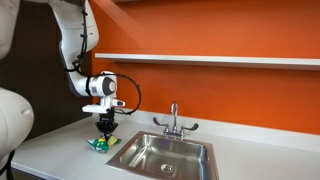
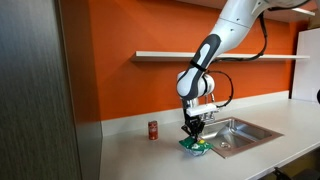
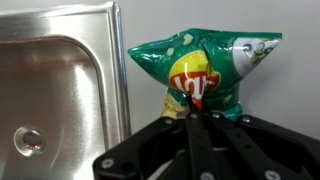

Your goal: Put the Lays packet on the left side of the bottom shelf

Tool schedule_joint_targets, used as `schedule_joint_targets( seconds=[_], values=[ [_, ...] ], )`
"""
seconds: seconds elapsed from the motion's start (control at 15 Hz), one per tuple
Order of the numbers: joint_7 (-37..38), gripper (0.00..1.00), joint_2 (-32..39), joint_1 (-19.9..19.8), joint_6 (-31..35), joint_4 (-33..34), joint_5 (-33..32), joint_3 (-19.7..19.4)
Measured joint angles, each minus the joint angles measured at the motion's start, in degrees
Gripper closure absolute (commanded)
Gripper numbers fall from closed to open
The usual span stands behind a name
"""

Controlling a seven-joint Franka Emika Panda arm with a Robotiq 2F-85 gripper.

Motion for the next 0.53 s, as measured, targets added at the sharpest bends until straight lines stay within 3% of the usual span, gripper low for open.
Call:
schedule_joint_targets(
  seconds=[0.53],
  values=[
    [0.06, 1.00, -3.10, 0.53, -2.53, 0.15, -0.10, -0.01]
  ],
)
